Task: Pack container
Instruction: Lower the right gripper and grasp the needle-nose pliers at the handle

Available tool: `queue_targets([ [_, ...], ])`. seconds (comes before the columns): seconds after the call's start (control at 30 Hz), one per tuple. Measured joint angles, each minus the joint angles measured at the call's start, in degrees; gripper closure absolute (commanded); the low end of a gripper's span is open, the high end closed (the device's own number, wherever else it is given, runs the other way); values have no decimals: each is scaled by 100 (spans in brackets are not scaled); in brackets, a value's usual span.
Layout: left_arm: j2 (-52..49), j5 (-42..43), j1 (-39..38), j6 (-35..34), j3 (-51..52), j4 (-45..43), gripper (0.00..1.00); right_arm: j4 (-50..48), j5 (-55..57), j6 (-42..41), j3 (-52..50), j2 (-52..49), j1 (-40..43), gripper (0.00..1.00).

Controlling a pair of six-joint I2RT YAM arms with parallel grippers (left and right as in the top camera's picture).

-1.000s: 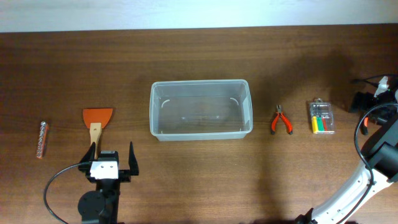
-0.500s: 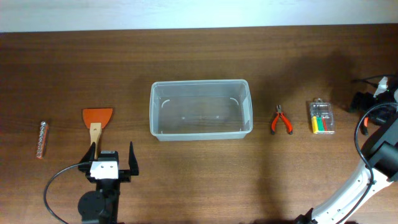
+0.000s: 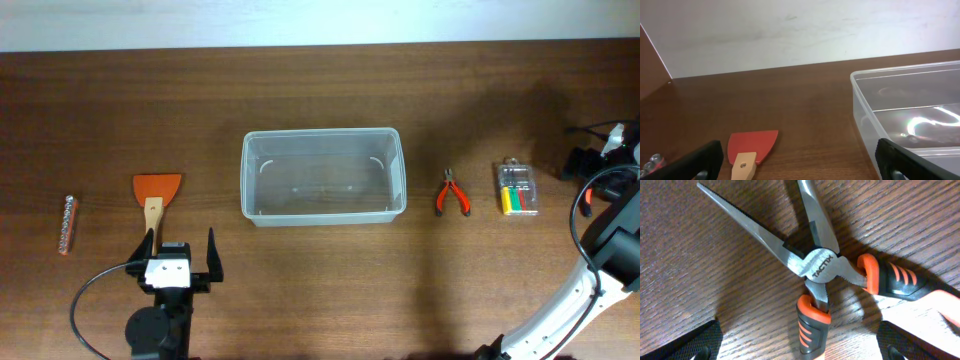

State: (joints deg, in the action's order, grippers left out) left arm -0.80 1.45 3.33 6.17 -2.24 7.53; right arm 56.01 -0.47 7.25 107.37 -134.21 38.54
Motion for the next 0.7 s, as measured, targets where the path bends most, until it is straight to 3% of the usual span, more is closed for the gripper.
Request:
queue_targets([
  [0.13, 0, 0, 0, 0, 0, 0, 1, -35, 2, 0, 0, 0, 0, 0],
  [0.27, 0, 0, 0, 0, 0, 0, 1, -50, 2, 37, 0, 0, 0, 23],
  [0.4, 0, 0, 0, 0, 0, 0, 1, -57, -2, -35, 0, 0, 0, 28],
  [0.7, 0, 0, 0, 0, 0, -2, 1, -57, -2, -68, 0, -2, 0, 61],
])
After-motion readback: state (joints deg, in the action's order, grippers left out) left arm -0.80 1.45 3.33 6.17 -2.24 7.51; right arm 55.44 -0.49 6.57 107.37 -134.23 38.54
